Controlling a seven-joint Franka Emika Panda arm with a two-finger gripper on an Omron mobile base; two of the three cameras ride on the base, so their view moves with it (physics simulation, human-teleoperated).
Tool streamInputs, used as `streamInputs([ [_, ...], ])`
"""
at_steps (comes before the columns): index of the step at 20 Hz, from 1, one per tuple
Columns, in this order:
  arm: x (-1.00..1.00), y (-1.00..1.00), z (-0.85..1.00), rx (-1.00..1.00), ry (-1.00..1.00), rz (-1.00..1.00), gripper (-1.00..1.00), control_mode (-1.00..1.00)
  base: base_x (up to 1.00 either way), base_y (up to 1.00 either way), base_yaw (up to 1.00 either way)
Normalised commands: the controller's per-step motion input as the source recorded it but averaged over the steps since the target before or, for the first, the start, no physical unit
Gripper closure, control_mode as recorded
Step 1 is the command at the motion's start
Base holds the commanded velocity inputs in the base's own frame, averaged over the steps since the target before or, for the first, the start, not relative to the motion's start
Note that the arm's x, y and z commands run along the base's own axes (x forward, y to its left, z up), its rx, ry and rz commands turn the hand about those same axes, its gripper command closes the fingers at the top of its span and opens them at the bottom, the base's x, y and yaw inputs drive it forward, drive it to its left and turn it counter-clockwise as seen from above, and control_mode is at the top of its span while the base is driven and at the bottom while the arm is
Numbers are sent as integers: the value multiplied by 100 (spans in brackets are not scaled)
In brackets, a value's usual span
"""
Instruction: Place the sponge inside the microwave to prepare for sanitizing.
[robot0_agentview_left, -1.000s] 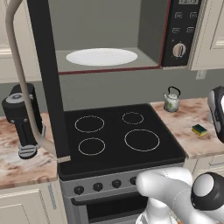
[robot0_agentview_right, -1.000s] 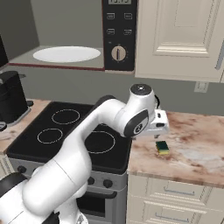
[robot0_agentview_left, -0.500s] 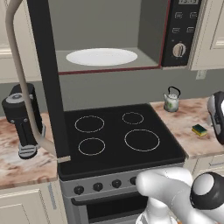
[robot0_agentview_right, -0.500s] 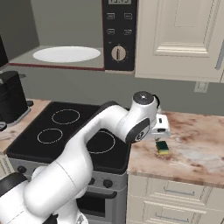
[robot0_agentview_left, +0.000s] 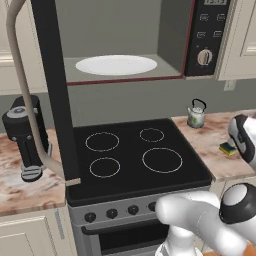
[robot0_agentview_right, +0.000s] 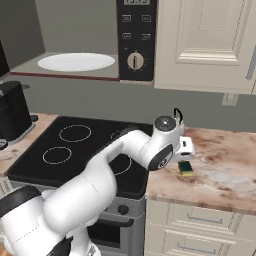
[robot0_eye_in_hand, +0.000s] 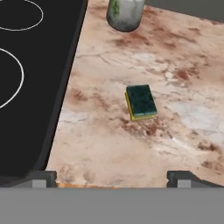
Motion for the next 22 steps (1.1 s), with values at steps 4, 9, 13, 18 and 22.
streamInputs([
  [4,54,-31,-18,-5,0,0,-100,-100,0,0,0],
  [9,49,-33,-11,-2,5,0,-100,-100,0,0,0],
  [13,39,-27,-19,-1,5,0,-100,-100,0,0,0],
  [18,14,-14,-25,0,6,0,-100,-100,0,0,0],
  [22,8,-1,-25,0,4,0,-100,-100,0,0,0],
])
